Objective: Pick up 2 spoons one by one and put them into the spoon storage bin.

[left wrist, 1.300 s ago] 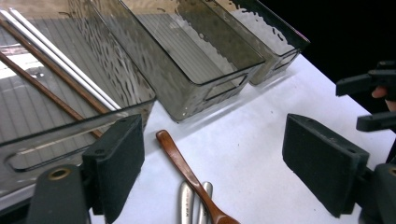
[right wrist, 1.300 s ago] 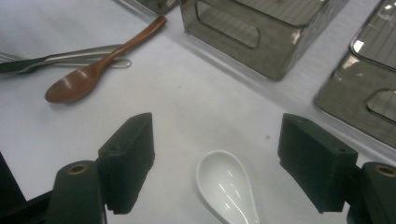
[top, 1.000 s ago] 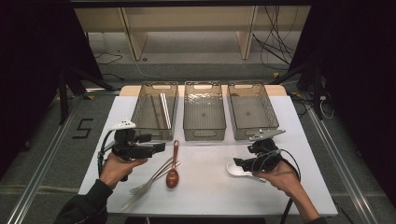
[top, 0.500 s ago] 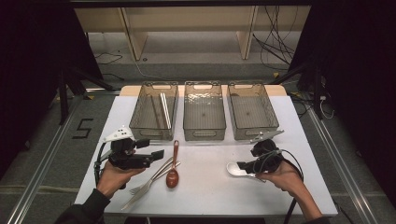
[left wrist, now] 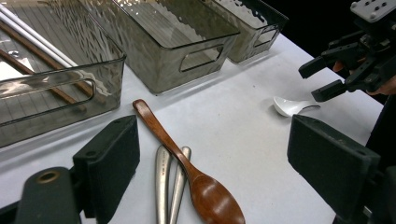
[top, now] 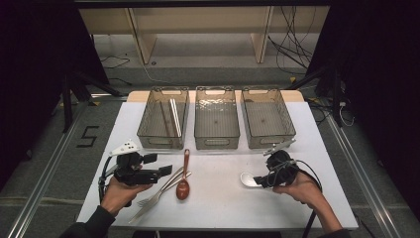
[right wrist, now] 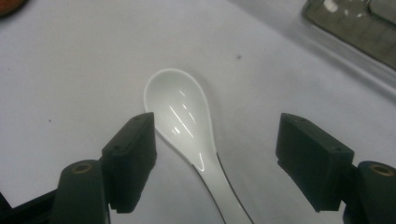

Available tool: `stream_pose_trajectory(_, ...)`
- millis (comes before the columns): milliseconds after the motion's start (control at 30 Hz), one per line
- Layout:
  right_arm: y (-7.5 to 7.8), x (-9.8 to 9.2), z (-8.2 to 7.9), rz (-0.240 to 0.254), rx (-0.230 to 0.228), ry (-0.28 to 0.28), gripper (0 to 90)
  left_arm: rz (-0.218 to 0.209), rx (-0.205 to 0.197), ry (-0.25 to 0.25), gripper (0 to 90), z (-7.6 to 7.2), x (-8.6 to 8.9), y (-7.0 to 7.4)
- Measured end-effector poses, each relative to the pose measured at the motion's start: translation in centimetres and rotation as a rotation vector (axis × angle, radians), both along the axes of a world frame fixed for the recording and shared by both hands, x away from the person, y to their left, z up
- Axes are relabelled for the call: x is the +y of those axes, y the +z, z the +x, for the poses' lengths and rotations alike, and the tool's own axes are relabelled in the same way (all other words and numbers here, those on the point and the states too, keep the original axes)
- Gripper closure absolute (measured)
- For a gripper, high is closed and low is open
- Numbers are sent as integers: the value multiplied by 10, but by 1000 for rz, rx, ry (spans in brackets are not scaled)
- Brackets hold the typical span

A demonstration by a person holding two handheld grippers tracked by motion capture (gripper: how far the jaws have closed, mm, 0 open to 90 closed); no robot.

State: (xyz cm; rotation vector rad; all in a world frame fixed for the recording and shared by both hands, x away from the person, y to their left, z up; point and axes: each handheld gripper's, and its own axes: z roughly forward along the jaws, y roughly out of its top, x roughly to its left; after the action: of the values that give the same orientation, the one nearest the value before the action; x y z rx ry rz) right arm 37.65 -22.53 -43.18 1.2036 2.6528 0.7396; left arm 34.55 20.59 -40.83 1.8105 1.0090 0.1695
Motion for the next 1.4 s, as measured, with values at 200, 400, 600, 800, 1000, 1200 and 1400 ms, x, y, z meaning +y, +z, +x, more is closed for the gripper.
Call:
stream_pose_trajectory(200,-6,1,0,-55,34,22,375,1,3,8,166,-2,4,-2)
stream_pose_trajectory(400,-10,2,0,-85,73,43,449,1,6,9,166,-4,6,-3)
stream_pose_trajectory(600,-17,7,1,-142,100,67,542,3,10,8,166,-3,7,-5)
stream_pose_trajectory(800,-22,8,0,-178,120,80,619,3,11,7,166,-3,7,-5)
stream_pose_trajectory(1000,-21,9,-3,-184,124,103,679,6,10,6,166,-2,6,-5)
stream_pose_trajectory(1200,-20,11,-7,-196,121,132,732,8,10,6,167,-2,6,-5)
stream_pose_trajectory(1400,-21,16,-9,-226,117,166,754,7,11,3,167,-2,5,-6)
